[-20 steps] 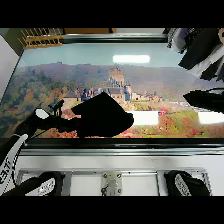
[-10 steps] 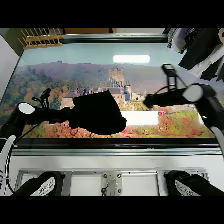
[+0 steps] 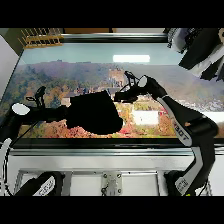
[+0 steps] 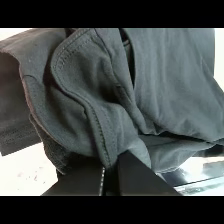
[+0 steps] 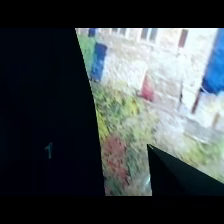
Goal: Fold the clothes and pants, and hang the long-sleeved shirts on hangers.
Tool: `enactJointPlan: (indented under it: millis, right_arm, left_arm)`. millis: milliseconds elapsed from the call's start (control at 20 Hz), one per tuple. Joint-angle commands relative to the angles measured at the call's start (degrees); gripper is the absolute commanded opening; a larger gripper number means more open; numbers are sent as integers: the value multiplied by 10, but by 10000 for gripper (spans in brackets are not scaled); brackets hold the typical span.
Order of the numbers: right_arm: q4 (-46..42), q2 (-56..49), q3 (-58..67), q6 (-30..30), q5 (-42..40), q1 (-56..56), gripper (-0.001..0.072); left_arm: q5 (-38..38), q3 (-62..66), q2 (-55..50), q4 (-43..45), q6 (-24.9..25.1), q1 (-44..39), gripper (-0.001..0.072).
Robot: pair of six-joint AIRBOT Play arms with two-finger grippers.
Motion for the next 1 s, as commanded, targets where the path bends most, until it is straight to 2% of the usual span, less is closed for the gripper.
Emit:
enactJointPlan:
  millis: [0,250,300,350,400,550,650,750,950]
  right_arm:
    - [58,-87,78,0,1,18,557]
    - [59,-116,106,-3,-3,43,552]
    - [60,-115,106,-23,-5,45,393]
    - [59,-113,110,-43,-2,45,103]
    - [57,-108,116,-47,5,42,10]
    - [-10,-36,143,-47,37,6,10]
    - [-57,59,156,-47,69,-35,10]
    - [-65,169,156,-44,98,-79,10]
    - [-112,360,156,5,144,-129,10]
  left_arm:
    - [1,1,1,0,1,1,12]
    - [3,1,1,0,1,1,12]
    - [3,1,1,0,1,1,12]
    - [3,1,1,0,1,1,12]
    - [2,3,2,2,1,3,12]
    - [-29,64,32,1,0,54,12]
    - [-55,135,79,0,-2,103,12]
    - [-87,206,133,-4,-14,141,12]
    - [-91,302,235,-4,-54,154,12]
